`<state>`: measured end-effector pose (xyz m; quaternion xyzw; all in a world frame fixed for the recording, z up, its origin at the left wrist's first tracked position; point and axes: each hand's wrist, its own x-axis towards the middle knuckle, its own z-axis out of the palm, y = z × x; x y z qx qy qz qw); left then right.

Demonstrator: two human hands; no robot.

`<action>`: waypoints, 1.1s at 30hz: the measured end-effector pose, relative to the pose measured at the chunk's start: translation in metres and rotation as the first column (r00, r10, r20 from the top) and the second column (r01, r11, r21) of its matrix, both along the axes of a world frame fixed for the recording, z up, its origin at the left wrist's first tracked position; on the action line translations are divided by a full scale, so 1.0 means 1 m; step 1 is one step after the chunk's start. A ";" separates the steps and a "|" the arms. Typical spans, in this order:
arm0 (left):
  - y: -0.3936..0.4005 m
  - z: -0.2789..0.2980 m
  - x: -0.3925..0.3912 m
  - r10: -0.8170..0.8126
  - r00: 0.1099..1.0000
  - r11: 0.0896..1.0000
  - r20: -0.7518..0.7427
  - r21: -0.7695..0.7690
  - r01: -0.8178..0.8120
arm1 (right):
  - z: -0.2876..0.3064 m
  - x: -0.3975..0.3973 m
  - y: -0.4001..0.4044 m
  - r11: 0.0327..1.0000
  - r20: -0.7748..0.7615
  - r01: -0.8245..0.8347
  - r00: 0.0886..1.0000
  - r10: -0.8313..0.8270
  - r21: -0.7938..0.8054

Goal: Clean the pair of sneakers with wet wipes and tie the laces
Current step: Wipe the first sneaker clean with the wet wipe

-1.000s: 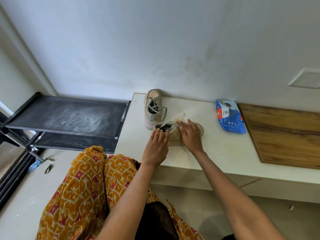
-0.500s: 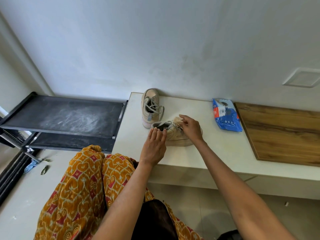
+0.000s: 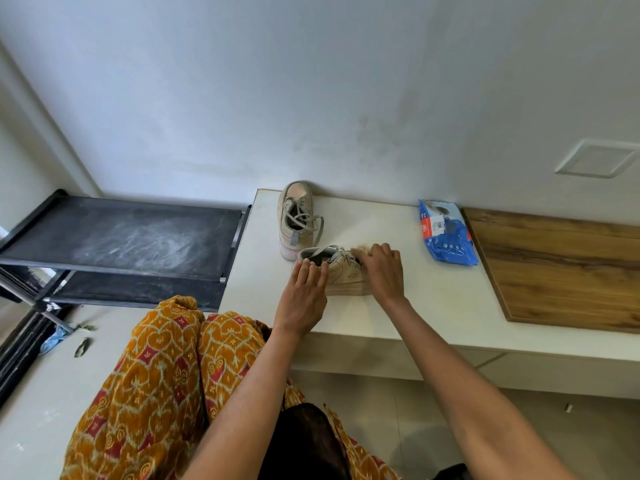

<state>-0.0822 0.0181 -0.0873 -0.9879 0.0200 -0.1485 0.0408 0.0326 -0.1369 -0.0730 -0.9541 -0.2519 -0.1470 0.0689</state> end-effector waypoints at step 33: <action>-0.003 -0.003 0.002 -0.019 0.997 1.000 0.074 -0.008 0.020 | -0.004 0.009 -0.016 0.961 -0.046 0.262 0.965 -0.259 0.088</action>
